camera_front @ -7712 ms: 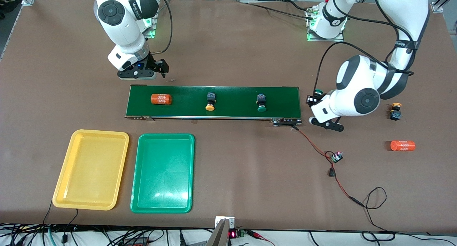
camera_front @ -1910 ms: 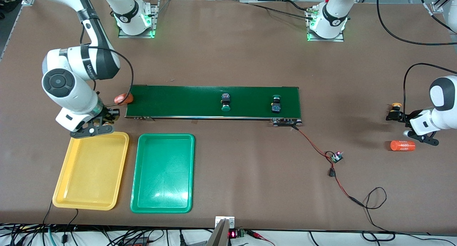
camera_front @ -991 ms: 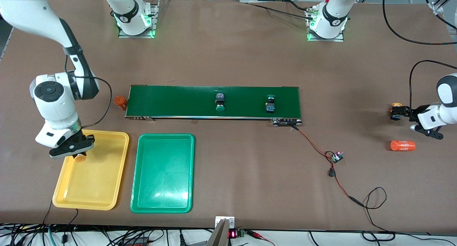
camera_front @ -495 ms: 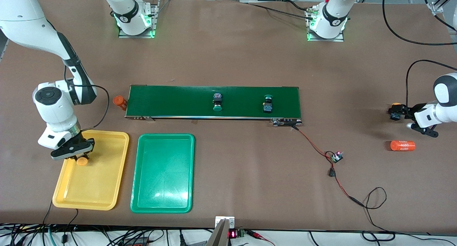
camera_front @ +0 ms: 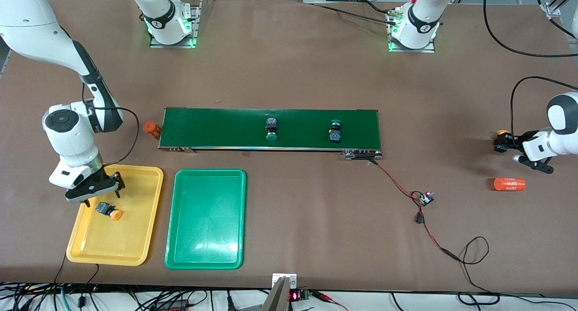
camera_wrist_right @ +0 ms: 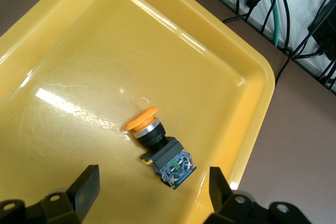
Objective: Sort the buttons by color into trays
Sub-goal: 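Lower the yellow button into the yellow tray and open the right gripper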
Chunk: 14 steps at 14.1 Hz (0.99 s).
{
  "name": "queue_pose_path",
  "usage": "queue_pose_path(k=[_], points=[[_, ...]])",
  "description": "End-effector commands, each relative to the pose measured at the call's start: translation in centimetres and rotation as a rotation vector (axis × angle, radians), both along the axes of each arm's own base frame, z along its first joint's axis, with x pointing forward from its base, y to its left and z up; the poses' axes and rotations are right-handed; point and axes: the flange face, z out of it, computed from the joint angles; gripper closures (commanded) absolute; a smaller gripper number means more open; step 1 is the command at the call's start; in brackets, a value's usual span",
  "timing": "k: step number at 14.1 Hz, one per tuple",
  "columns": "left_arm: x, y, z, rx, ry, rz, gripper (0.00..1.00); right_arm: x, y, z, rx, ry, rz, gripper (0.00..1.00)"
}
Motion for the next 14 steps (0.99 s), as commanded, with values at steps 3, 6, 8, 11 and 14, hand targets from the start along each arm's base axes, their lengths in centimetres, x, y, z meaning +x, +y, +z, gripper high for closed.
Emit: queue_pose_path(k=[3, 6, 8, 11, 14], points=[[0.0, -0.4, 2.7, 0.027, -0.002, -0.04, 1.0, -1.7, 2.2, 3.8, -0.042, 0.07, -0.116, 0.08], [1.8, -3.7, 6.0, 0.015, 0.029, -0.078, 1.0, -2.5, 6.3, 7.6, -0.071, 0.148, -0.22, 0.08], [2.9, -6.0, 7.6, 0.02, 0.006, -0.085, 1.0, -3.3, 9.4, 10.1, -0.028, 0.214, -0.283, 0.07], [4.4, -10.9, 11.0, 0.039, 0.0, -0.046, 1.0, -5.0, 14.8, 13.5, 0.034, 0.269, -0.339, 0.07], [4.9, -16.4, 13.5, 0.053, 0.039, -0.018, 1.0, -6.3, 18.0, 16.1, 0.085, 0.335, -0.383, 0.05]])
